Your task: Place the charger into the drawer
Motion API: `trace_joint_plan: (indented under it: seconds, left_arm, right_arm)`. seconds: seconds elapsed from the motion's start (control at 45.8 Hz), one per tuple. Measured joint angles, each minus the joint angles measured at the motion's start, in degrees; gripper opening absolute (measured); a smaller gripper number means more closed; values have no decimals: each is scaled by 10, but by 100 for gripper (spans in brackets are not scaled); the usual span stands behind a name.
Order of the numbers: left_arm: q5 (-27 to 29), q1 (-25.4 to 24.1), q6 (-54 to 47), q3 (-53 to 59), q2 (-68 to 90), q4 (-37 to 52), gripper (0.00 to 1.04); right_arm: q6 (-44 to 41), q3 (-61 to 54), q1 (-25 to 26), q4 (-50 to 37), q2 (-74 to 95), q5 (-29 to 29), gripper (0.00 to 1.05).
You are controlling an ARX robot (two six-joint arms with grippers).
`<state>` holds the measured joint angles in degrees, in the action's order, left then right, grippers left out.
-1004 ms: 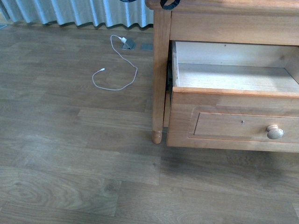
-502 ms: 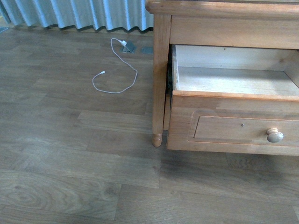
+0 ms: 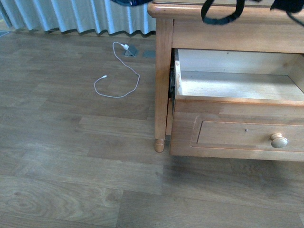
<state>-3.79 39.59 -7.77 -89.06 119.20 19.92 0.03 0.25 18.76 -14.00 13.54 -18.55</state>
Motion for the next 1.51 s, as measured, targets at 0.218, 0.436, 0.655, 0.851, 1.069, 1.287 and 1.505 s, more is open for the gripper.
trace_joint_plan:
  seconds: [0.218,0.436,0.655,0.851,1.069,1.287,1.505]
  left_arm:
    - [12,2,0,-22,75,-30,24]
    - [28,-5,4,-85,152,-61,24]
    - [54,-12,5,-140,192,-77,37]
    - [106,-13,5,-107,166,-24,74]
    - [199,-24,1,21,8,58,98]
    - [301,-78,2,223,-261,106,99]
    - [394,-123,17,447,-571,64,99]
  right_arm:
    - [0,0,0,0,0,0,96]
    - [0,0,0,0,0,0,96]
    - [0,0,0,0,0,0,96]
    - [0,0,0,0,0,0,96]
    - [0,0,0,0,0,0,96]
    - [0,0,0,0,0,0,96]
    - [0,0,0,0,0,0,96]
